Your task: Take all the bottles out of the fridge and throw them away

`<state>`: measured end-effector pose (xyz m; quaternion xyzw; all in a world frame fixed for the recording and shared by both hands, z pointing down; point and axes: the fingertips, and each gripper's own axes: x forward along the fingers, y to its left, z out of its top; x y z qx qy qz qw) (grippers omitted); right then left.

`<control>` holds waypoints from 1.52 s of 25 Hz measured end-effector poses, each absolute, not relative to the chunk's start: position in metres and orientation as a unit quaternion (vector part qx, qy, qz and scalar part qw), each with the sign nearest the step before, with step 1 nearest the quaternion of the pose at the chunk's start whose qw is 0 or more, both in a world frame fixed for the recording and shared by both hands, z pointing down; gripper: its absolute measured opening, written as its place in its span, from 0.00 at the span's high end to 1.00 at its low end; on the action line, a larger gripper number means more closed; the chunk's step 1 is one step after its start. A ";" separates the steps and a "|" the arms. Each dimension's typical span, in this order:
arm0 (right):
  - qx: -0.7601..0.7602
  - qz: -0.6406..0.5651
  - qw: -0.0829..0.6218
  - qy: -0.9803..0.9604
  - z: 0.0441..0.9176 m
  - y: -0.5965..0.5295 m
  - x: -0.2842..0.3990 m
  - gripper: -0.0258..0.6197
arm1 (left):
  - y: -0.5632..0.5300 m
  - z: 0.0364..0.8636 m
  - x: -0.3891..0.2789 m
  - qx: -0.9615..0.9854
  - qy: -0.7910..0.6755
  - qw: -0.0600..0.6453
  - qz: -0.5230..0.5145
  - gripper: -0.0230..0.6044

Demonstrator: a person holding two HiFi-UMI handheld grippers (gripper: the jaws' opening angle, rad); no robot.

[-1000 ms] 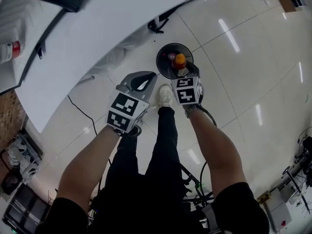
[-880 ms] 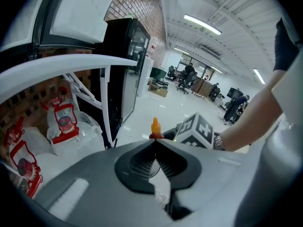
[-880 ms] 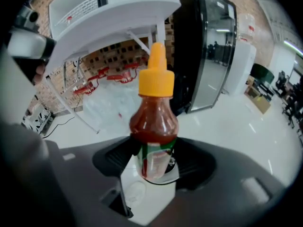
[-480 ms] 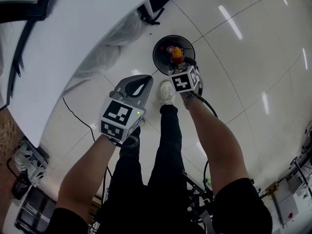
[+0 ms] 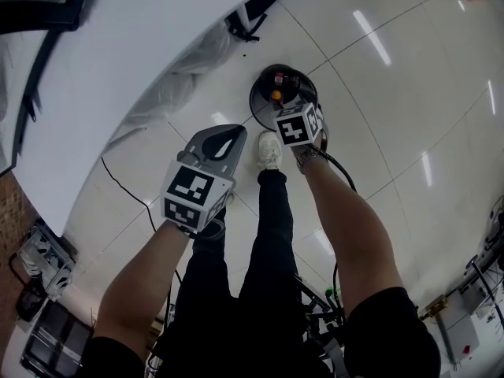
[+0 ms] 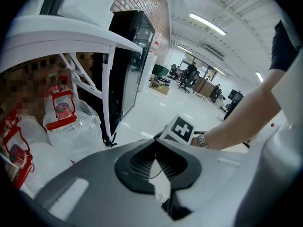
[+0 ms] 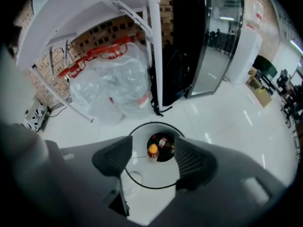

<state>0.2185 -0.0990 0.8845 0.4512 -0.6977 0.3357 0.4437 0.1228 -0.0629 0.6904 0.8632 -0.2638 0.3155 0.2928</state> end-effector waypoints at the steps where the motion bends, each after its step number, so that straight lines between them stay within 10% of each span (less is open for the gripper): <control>1: 0.451 0.335 0.443 -0.699 0.881 -0.099 0.218 0.53 | -0.064 0.687 0.123 0.864 -0.265 0.292 0.314 0.96; 38: 0.405 0.155 0.282 -0.856 0.512 -0.108 0.050 0.55 | -0.073 0.433 -0.015 0.848 -0.463 0.203 0.157 0.96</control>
